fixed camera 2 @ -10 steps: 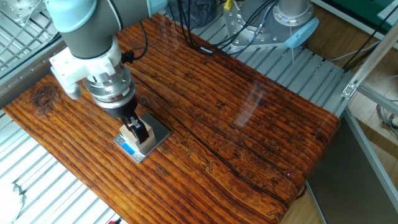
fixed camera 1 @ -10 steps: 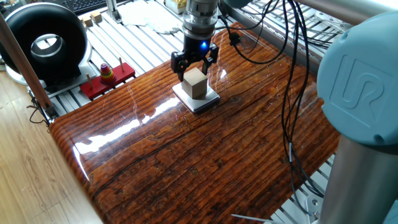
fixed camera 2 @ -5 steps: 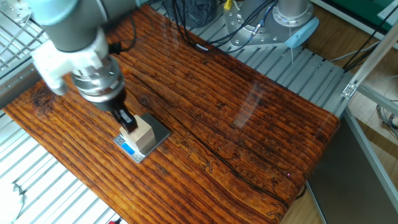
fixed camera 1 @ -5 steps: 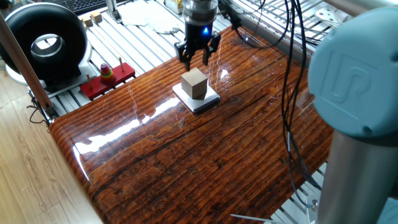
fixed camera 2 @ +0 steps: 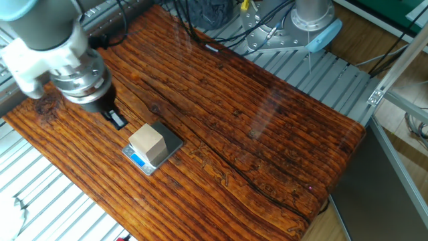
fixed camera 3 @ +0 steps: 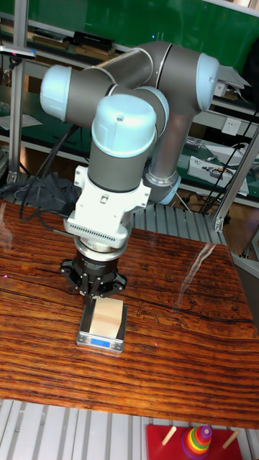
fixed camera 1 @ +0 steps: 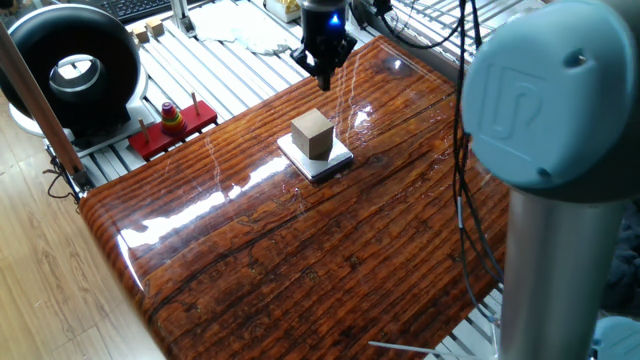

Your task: Place the block on the scale

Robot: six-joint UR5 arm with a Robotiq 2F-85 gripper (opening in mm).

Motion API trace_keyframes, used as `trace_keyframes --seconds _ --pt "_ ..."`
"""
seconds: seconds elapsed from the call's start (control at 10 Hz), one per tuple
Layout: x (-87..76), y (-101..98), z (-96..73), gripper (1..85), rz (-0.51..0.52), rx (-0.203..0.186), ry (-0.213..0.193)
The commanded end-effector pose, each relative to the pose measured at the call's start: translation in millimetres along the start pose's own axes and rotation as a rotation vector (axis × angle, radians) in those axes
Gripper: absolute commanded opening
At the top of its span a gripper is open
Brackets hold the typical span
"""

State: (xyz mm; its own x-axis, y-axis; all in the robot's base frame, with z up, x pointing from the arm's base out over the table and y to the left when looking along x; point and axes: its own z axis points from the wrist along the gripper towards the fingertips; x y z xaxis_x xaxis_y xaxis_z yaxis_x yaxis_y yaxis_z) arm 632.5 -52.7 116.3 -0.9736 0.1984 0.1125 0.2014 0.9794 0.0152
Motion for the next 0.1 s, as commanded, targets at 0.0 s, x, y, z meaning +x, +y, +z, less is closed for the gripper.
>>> trace_keyframes --seconds 0.0 --pt "-2.4 1.2 -4.8 1.0 -0.003 -0.011 0.029"
